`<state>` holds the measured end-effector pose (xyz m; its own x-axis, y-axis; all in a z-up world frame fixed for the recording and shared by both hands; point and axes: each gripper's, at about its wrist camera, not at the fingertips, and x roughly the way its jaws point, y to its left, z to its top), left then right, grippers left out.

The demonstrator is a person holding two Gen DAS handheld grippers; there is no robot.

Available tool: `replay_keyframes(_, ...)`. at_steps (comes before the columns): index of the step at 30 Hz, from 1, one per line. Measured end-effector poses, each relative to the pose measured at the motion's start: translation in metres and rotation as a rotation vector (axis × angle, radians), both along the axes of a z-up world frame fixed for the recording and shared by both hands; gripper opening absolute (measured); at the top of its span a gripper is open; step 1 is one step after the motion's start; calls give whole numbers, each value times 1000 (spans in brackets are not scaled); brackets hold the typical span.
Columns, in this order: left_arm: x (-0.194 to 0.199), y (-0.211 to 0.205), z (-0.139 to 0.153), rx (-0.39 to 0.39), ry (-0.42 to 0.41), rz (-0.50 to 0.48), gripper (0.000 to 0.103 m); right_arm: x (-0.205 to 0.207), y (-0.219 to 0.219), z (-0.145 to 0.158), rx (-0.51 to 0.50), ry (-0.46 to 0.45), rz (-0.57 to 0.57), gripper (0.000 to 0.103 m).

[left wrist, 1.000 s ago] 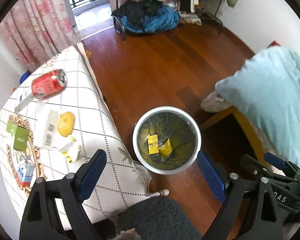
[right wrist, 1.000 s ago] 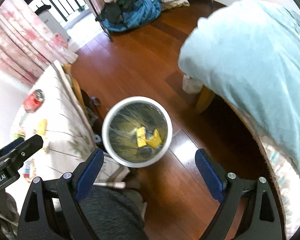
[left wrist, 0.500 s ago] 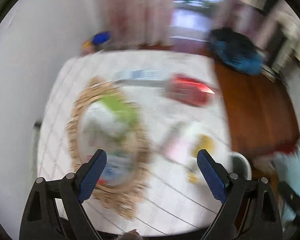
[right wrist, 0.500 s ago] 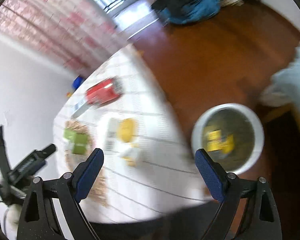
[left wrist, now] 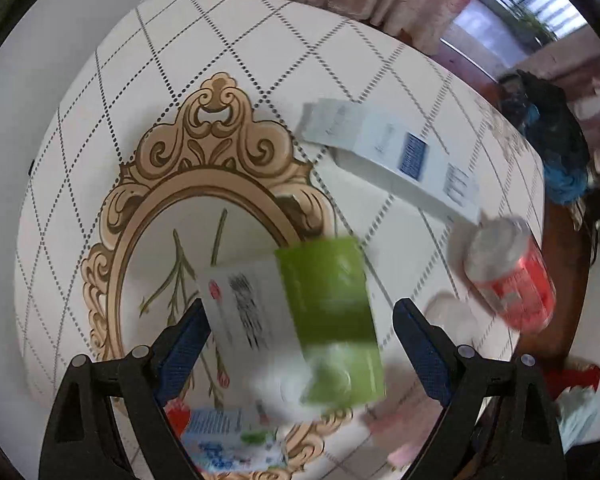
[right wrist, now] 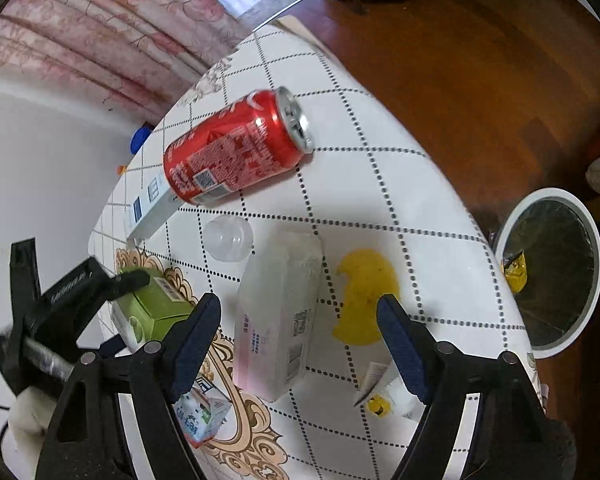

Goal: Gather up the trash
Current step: 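Grasp the pink-white box with the right tool while the left tool grasps the green medicine box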

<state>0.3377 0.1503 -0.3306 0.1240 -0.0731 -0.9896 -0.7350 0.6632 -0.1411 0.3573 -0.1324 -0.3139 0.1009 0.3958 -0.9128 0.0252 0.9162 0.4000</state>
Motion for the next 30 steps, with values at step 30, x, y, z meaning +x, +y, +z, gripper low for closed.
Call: replay_keyframes(30,-97,1,-7,284,8,-320,70,-47,98,-28,-227,-26,444,43)
